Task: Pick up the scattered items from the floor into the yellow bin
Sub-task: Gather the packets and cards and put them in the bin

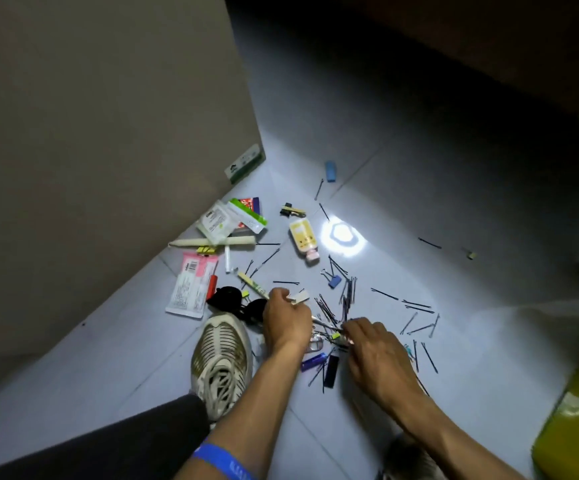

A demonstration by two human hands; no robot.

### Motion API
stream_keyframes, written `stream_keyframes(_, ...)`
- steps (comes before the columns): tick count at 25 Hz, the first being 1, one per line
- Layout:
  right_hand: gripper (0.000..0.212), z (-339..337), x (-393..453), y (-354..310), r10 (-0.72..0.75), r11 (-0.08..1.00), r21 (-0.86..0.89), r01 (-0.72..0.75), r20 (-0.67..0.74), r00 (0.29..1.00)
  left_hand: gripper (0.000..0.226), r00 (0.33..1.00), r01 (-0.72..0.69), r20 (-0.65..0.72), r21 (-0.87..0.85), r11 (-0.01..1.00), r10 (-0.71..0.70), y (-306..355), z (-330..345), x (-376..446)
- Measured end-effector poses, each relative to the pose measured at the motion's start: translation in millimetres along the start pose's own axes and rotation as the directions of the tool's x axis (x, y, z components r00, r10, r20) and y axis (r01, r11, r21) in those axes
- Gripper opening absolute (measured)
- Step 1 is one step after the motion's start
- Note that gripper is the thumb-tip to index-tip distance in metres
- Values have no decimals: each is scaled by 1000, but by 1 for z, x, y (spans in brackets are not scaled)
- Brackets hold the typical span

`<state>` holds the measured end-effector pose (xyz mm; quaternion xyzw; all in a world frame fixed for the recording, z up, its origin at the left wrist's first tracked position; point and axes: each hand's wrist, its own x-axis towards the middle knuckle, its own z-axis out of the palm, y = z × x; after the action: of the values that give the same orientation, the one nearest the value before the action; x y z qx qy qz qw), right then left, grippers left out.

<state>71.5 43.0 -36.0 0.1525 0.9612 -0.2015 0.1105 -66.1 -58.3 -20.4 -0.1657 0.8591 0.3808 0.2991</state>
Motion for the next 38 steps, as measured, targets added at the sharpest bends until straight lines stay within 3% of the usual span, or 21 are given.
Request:
stream_keyframes(3, 27, 15, 31, 2, 155, 988, -11, -155, -25, 988, 27, 997, -7, -76, 233, 972, 25, -13, -9, 28)
stream_keyframes(6, 15, 19, 42, 9, 167, 983, 75, -168, 17, 986, 37, 993, -87, -48, 296, 951, 106, -13, 1, 40)
stream_keyframes(13, 10, 1, 53, 14, 223, 884, 418, -210, 19, 975, 40, 1000, -18, -3, 189, 982, 19, 0, 4, 35)
stream_keyframes(16, 19, -2, 60, 5, 347, 708, 595, -381, 177, 921, 10, 997, 5, 76, 130, 991, -15, -13, -1, 29)
stream_keyframes(18, 22, -4, 66, 0, 390, 635, 637, -437, 223, 893, 11, 990, 49, 133, 49, 998, -55, -20, -5, 25)
stream_keyframes(20, 14, -5, 70, -4, 347, 739, 544, -396, 195, 917, 15, 988, 61, 142, 2, 998, -61, -22, -5, 25)
stream_keyframes(23, 10, 3, 73, -10, 191, 965, 155, -210, 131, 973, 19, 993, 16, 121, -53, 998, -10, -16, -6, 31)
stream_keyframes(25, 10, 15, 73, -14, 119, 993, -15, -118, 94, 988, 21, 995, -4, 103, -65, 998, 11, -11, -7, 36)
stream_keyframes(27, 10, 22, 74, -19, 130, 991, -41, -127, 97, 987, 22, 996, -31, 82, -61, 998, 36, -9, -8, 38)
stream_keyframes(33, 16, 5, 80, -11, 318, 919, 214, -331, 97, 943, 11, 990, -36, 131, -119, 992, 52, -7, -8, 35)
stream_keyframes(36, 20, -20, 76, -2, 405, 758, 521, -392, 95, 909, 12, 991, -78, 102, -128, 989, 91, 9, -10, 22)
stream_keyframes(38, 2, -38, 72, 2, 452, 640, 647, -414, 119, 884, 14, 985, -101, 125, -126, 987, 117, 21, -9, 9)
